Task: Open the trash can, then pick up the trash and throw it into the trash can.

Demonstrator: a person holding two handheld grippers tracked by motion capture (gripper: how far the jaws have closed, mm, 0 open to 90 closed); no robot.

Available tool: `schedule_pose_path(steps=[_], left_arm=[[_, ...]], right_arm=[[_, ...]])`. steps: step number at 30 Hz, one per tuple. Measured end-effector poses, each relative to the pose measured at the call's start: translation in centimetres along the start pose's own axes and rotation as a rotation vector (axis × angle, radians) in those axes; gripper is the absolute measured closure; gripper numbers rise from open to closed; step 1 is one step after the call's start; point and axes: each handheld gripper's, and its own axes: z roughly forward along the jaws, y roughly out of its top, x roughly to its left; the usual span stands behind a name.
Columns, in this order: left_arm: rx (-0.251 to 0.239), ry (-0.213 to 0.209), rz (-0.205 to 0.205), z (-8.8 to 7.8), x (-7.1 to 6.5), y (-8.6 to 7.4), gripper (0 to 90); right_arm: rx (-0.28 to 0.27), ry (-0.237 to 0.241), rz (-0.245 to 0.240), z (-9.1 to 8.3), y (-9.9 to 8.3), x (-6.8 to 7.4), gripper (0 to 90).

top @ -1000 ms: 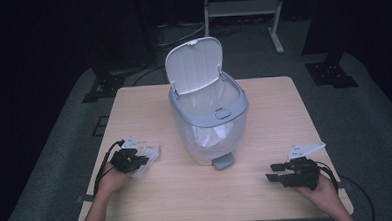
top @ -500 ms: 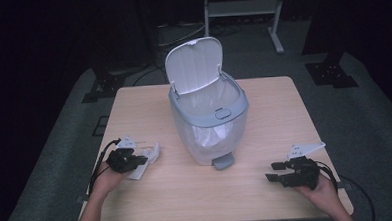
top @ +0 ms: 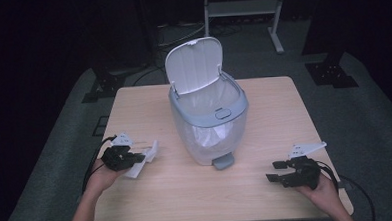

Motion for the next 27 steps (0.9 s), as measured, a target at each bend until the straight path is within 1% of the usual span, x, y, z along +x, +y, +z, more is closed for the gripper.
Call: schedule_pose_path(steps=[2,4,7,8,9,16,17,18,21,24,25,27], left_arm=[[-0.003,-0.001,0.003,-0.1,0.0,0.1,87.4],[-0.001,0.009,0.019,-0.6,-0.1,0.5,87.3],[-0.003,0.012,0.026,-0.9,-0.2,0.8,87.3],[0.000,0.012,0.037,-1.3,-0.2,1.0,87.4],[0.000,0.012,0.037,-1.3,-0.2,1.0,87.3],[-0.009,0.005,0.065,-3.1,-0.7,2.1,87.3],[-0.009,0.005,0.065,-3.1,-0.7,2.1,87.3],[-0.014,0.004,0.075,-3.5,-0.9,2.5,87.3],[-0.017,0.002,0.084,-4.0,-1.1,2.9,87.3],[-0.015,0.004,0.107,-4.8,-1.4,3.7,87.3],[-0.015,0.004,0.107,-4.8,-1.4,3.7,87.2],[-0.024,0.004,0.109,-5.3,-1.4,4.0,87.1]], right_arm=[[0.002,-0.002,0.000,0.0,0.0,0.0,38.8],[0.001,-0.006,0.002,-0.1,-0.1,-0.1,38.2],[0.002,-0.009,0.003,-0.2,-0.1,-0.1,38.1],[0.001,-0.011,0.005,-0.3,-0.1,-0.1,38.0],[0.001,-0.011,0.005,-0.3,-0.1,-0.1,38.0],[-0.002,-0.022,-0.001,-0.5,0.0,-0.1,37.2],[-0.002,-0.022,-0.001,-0.5,0.0,-0.1,37.2],[-0.003,-0.024,-0.002,-0.5,0.0,-0.1,37.3],[-0.005,-0.024,-0.003,-0.5,0.0,-0.2,37.3],[0.000,-0.022,0.001,-0.5,-0.1,-0.2,37.2],[0.000,-0.022,0.001,-0.5,-0.1,-0.2,37.2],[0.001,-0.021,0.002,-0.4,-0.1,-0.3,37.0]])
